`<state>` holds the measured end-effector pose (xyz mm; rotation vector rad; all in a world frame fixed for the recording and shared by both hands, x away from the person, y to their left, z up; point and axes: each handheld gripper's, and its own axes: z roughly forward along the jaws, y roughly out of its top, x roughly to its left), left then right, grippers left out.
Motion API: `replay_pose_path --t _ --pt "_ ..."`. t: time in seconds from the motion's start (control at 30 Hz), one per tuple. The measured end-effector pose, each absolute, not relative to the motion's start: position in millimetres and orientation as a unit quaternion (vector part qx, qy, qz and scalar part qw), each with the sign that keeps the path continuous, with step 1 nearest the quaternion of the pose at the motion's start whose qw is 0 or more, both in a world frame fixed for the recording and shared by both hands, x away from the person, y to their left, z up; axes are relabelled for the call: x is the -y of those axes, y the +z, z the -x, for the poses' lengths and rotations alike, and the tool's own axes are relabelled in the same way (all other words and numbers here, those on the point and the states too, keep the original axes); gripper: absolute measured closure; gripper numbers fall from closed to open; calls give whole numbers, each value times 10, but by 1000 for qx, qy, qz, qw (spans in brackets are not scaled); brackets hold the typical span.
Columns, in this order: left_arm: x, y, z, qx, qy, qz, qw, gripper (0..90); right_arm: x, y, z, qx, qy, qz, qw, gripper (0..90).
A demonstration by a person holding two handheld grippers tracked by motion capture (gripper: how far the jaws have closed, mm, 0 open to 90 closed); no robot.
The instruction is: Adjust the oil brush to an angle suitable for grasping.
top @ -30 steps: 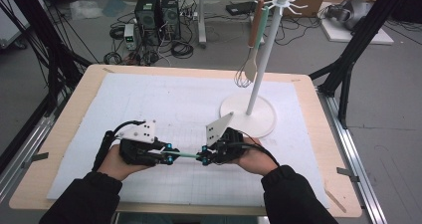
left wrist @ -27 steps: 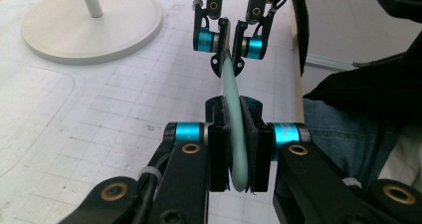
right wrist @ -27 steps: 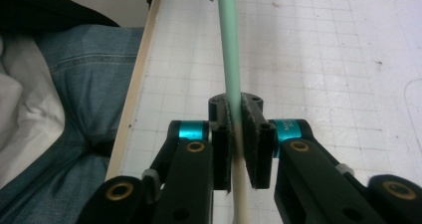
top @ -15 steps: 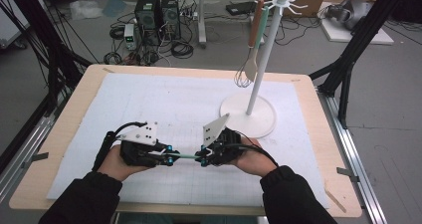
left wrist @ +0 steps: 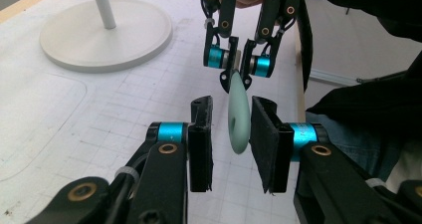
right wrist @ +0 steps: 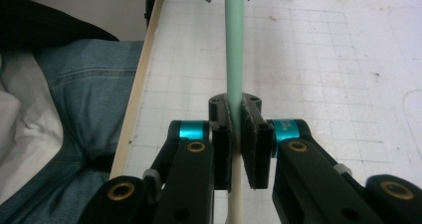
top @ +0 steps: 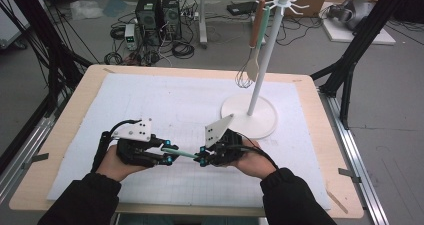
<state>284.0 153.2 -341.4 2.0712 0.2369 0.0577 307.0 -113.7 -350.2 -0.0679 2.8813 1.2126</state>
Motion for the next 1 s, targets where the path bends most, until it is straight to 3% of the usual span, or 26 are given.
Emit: replay_pose_path --t 0.13,0.27,0.67,0.9,0.97,1.0 --pt "-1514 -3418 -2838 -91 15 -854 512 807 1118 -3512 -3060 -923 385 23 4 843" --pt "-1509 -3412 -2836 -83 13 -857 509 828 1109 -3516 -3058 -924 382 27 8 839" --pt "-1490 -3413 -2838 -86 17 -867 490 830 1051 -3499 -3029 -933 360 24 15 792" --pt "-1492 -3406 -2839 -88 14 -865 494 828 1022 -3502 -3036 -934 357 26 15 838" --pt "-1510 -3406 -2850 -98 8 -857 506 806 1021 -3507 -3036 -933 359 22 13 844" --pt "-1517 -3402 -2854 -104 10 -853 511 753 1025 -3509 -3043 -930 367 20 14 845"
